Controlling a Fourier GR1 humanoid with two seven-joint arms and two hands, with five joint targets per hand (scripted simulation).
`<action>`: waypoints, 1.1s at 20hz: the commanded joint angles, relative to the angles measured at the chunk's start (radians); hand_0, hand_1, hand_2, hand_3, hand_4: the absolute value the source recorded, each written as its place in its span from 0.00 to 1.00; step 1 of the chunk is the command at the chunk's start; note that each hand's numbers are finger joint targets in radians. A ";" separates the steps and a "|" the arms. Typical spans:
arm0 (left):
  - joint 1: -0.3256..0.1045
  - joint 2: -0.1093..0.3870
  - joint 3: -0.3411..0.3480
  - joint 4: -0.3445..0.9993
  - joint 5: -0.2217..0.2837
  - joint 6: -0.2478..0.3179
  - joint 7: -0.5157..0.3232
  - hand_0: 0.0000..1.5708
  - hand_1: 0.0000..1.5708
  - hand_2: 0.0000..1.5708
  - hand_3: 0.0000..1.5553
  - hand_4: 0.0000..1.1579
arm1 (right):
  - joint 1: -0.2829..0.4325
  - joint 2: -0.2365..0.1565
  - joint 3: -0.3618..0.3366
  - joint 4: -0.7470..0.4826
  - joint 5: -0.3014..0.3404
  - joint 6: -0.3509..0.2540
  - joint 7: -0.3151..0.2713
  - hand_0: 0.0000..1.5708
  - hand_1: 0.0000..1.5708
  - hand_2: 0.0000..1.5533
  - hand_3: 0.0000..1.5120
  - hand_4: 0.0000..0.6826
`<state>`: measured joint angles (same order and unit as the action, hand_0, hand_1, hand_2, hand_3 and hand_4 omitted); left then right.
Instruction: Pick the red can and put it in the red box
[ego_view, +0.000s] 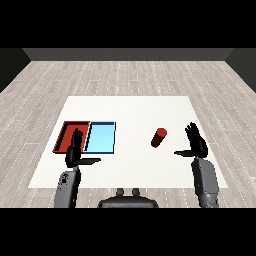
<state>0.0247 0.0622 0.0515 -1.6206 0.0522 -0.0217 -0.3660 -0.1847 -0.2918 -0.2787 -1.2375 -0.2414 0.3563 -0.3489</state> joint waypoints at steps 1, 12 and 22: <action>0.030 -0.030 -0.025 -0.032 -0.028 0.029 -0.008 0.00 0.00 0.00 0.00 0.00 | -0.045 0.003 -0.013 0.061 -0.006 -0.010 -0.013 0.00 0.00 0.00 0.00 0.00; 0.086 -0.022 -0.023 -0.050 -0.003 -0.019 -0.039 0.00 0.00 0.00 0.00 0.00 | -0.092 0.070 0.033 0.106 0.018 -0.069 -0.012 0.00 0.00 0.00 0.00 0.00; -0.017 -0.035 -0.008 0.016 0.006 0.016 0.007 0.00 0.00 0.00 0.00 0.00 | -0.177 0.086 0.047 0.286 0.010 -0.042 -0.059 0.00 0.00 0.00 0.00 0.00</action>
<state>0.0208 0.0388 0.0421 -1.6270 0.0513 -0.0095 -0.3551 -0.3645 -0.2330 -0.2494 -0.9491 -0.2226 0.3229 -0.4209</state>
